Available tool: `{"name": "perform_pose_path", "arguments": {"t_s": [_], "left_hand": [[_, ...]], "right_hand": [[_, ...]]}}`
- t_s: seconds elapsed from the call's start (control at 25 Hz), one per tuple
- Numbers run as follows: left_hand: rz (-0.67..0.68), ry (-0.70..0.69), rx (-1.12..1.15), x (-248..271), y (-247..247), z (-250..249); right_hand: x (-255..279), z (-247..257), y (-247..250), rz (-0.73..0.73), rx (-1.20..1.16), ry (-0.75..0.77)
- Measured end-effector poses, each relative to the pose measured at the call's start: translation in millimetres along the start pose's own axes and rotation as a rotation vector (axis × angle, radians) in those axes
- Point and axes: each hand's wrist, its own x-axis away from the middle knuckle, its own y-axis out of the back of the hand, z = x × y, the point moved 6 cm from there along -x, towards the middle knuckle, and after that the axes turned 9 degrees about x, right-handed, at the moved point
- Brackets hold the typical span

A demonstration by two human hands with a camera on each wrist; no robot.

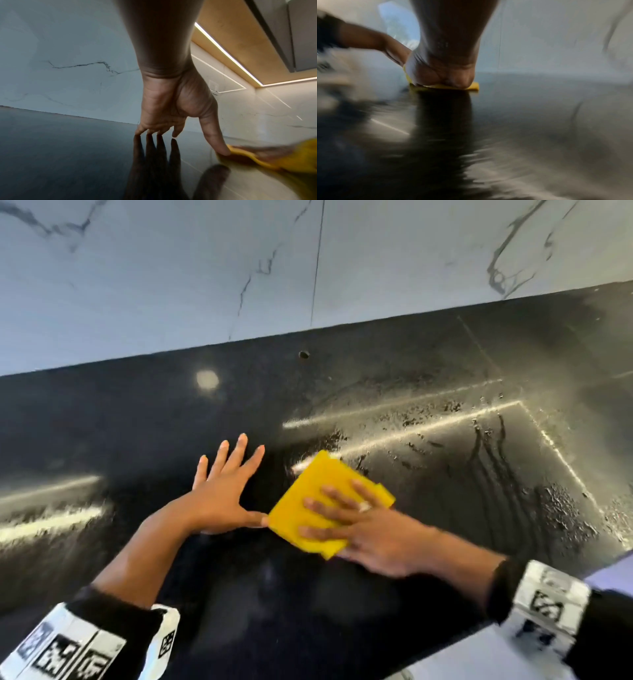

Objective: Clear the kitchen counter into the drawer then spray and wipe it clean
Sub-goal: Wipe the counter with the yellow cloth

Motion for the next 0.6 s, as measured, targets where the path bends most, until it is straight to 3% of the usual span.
{"name": "perform_pose_path", "arguments": {"t_s": [0.08, 0.16, 0.2, 0.24, 0.32, 0.4, 0.48, 0.56, 0.6], "left_hand": [[-0.037, -0.005, -0.003, 19, -20, 0], [-0.072, 0.019, 0.017, 35, -38, 0], [-0.097, 0.041, 0.034, 43, -45, 3], [-0.121, 0.066, 0.048, 49, -49, 5], [-0.145, 0.111, 0.055, 62, -55, 8], [-0.154, 0.142, 0.072, 74, -61, 8], [-0.122, 0.129, 0.066, 89, -74, 3], [-0.087, 0.108, 0.038, 104, -97, -11], [-0.092, 0.107, 0.033, 111, -109, -20]], "right_hand": [[11, -82, -1, -0.015, 0.015, -0.186], [-2, -159, 11, -0.030, -0.172, -0.604], [-15, -172, 16, -0.060, -0.252, -0.767], [-30, -162, 18, -0.058, -0.283, -0.837], [-53, -89, 16, -0.002, -0.225, -0.734], [-44, 24, 2, -0.008, -0.085, -0.356], [10, 114, -21, -0.043, -0.012, -0.054], [65, 106, -36, -0.111, 0.053, -0.018], [87, 77, -41, -0.162, 0.057, -0.122]]}}
